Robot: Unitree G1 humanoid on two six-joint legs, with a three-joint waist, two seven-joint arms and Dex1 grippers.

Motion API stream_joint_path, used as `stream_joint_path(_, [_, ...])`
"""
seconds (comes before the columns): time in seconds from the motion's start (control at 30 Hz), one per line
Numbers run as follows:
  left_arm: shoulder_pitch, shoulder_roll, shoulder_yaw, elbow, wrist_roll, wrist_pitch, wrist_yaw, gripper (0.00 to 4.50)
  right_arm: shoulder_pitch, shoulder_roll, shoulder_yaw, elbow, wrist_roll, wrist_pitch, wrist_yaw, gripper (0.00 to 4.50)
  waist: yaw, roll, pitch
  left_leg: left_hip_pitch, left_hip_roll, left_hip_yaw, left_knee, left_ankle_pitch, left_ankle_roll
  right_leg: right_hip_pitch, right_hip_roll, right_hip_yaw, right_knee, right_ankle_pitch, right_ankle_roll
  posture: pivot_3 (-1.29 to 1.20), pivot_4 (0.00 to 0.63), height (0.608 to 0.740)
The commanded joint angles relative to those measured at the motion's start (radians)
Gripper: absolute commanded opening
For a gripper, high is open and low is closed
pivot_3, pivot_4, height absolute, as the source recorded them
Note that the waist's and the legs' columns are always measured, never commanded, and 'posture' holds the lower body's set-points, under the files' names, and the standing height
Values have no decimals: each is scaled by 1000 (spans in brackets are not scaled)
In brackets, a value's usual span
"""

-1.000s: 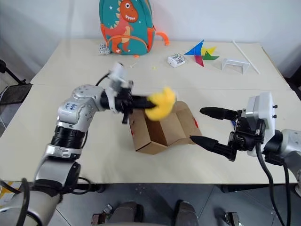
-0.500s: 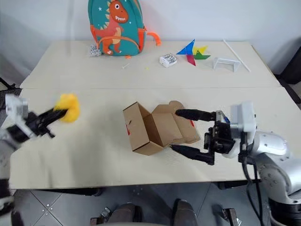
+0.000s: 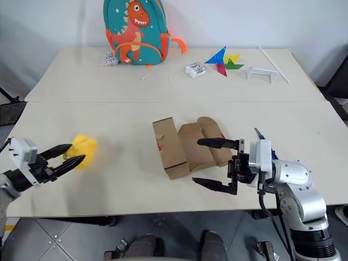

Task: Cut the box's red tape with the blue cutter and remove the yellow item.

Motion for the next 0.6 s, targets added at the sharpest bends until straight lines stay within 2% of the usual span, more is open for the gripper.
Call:
stream_joint_path(0.03, [25,64,73,-11,-51,31,-65,4108,-5,-29,-43,-19,41,4,14,4500,-3,0,0,0,0,0,0,0,0,0,0,0,0,0,0,0,150,740])
stream_joint_path(0.13, [70,115,144,52,-35,6,-122,4108,16,-64,-76,-33,70,21,21,4500,-8,1,1,1,0,1,-1,0,0,0,0,0,0,0,-1,0,150,740])
stream_joint_path(0.23, [229,119,224,75,16,-123,-249,4108,79,-106,-124,-85,113,59,21,4500,-17,1,1,2,0,2,-3,-1,-1,0,0,0,-1,-1,-1,0,150,740])
stream_joint_path(0.27, [259,103,237,75,53,-197,-242,4108,101,-116,-134,-95,116,62,27,4500,-18,1,1,2,1,2,-3,-1,-1,0,0,0,-1,-1,-1,0,150,740])
stream_joint_path(0.37, [341,15,284,3,49,-251,-199,4108,175,-124,-160,-91,82,30,37,4500,-18,0,0,3,1,4,-4,-2,-1,0,0,0,-2,-1,-1,0,150,740])
stream_joint_path(0.43, [369,-29,257,-40,60,-285,-183,4108,201,-108,-147,-86,57,-2,36,4500,-18,0,0,4,1,4,-3,-2,-1,2,0,0,-3,-1,-1,0,150,740])
stream_joint_path(0.6, [345,-55,222,-112,47,-280,-124,4108,230,-85,-123,-35,6,-74,65,4500,-7,0,0,12,2,3,-3,-3,1,13,0,0,-8,-2,-3,0,150,740])
